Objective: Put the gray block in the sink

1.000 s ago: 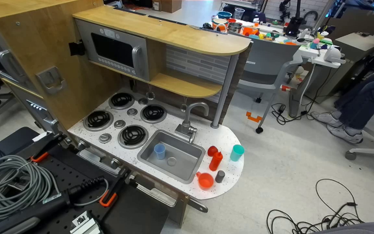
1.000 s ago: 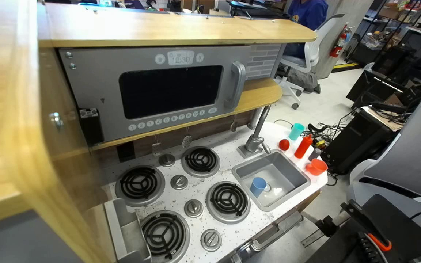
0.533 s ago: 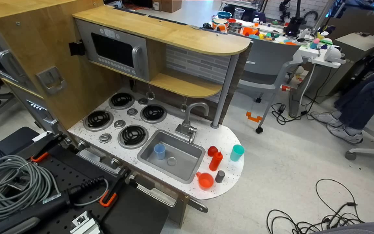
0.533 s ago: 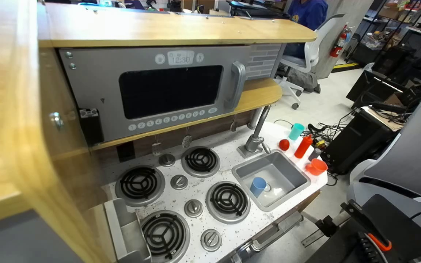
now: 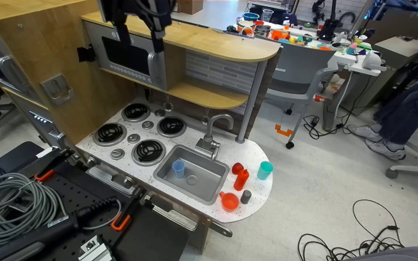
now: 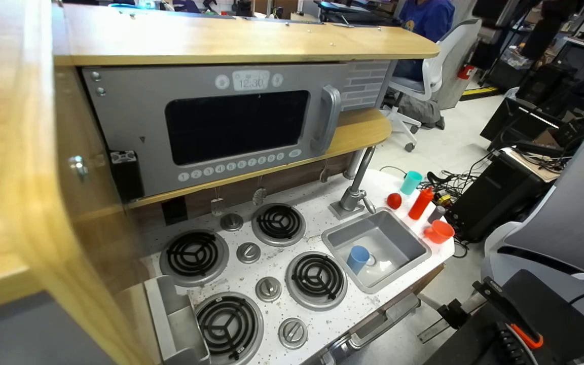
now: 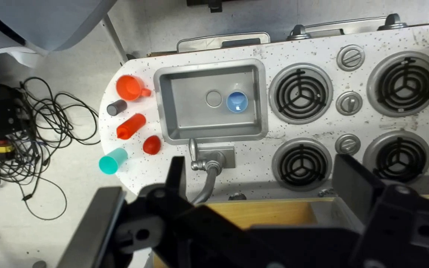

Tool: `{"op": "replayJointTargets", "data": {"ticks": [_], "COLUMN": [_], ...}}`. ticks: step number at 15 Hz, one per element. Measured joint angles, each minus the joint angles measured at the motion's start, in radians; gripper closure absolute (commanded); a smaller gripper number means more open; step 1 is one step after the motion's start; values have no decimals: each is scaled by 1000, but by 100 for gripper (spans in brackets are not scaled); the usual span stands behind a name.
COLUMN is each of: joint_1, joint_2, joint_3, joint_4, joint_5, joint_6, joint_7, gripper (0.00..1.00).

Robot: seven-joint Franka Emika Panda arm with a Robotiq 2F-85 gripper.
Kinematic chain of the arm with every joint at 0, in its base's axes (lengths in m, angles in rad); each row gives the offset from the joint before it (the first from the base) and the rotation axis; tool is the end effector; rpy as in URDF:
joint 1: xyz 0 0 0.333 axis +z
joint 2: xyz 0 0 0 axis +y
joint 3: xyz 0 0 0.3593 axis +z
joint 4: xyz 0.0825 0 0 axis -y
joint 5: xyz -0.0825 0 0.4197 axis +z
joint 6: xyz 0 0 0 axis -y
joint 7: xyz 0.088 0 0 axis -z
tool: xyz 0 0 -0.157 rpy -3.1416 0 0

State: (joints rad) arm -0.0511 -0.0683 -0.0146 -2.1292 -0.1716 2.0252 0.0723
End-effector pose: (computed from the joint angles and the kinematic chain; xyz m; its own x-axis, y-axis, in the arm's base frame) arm 0.5476 -0.0536 0.4136 0.9976 -0.0620 -0.0304 -0.0567 -0.9867 0.1523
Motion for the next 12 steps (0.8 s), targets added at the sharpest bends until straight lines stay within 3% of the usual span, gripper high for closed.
{"op": "replayJointTargets", "data": {"ticks": [8,12], "joint_1": [-96,-131], "joint_2": [364,554], "joint_3": [-119,-149], "joint_4": [169,296], "joint_5": [-15,-15], "joint_6": [129,118], "joint_7": [-105,-114], "gripper": [0,0]}}
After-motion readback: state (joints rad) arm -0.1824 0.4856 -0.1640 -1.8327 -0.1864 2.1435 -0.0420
